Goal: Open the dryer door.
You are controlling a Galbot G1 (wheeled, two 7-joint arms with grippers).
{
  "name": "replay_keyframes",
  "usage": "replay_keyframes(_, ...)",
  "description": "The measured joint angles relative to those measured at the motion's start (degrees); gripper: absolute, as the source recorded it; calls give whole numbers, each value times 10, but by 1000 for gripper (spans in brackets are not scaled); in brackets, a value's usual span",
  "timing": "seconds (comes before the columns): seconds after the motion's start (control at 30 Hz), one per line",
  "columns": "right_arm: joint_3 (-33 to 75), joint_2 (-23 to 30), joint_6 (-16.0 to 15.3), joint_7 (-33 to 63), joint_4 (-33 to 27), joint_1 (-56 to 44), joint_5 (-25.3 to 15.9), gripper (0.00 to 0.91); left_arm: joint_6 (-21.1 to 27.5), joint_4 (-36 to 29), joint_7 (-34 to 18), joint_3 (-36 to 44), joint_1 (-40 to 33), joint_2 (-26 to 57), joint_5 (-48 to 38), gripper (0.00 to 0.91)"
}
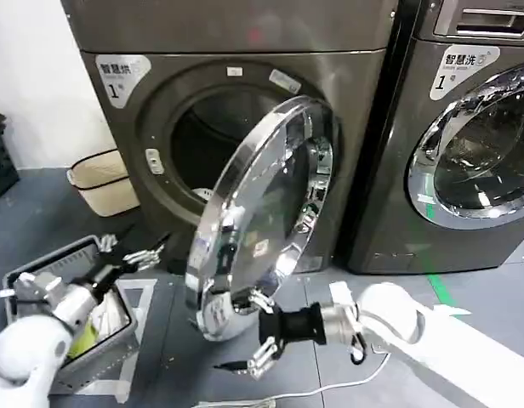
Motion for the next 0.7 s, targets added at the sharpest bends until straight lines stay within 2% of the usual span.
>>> replay_keyframes(0.17, 123, 9, 15, 44, 5, -109, 0, 907, 0, 27, 3, 38, -46, -2, 2, 907)
replay_keyframes(0.33, 258, 40, 20, 80, 14, -216, -1, 907, -1, 50, 7, 86, -91, -8, 12, 907)
replay_keyframes(0.47, 368, 81, 26, 98, 23, -304, -9, 907, -5, 68, 13, 126, -127, -13, 13, 907)
replay_keyframes(0.7, 525, 172, 28, 159, 22, -414, -52, 907, -13, 84, 31, 189, -181, -19, 12, 907)
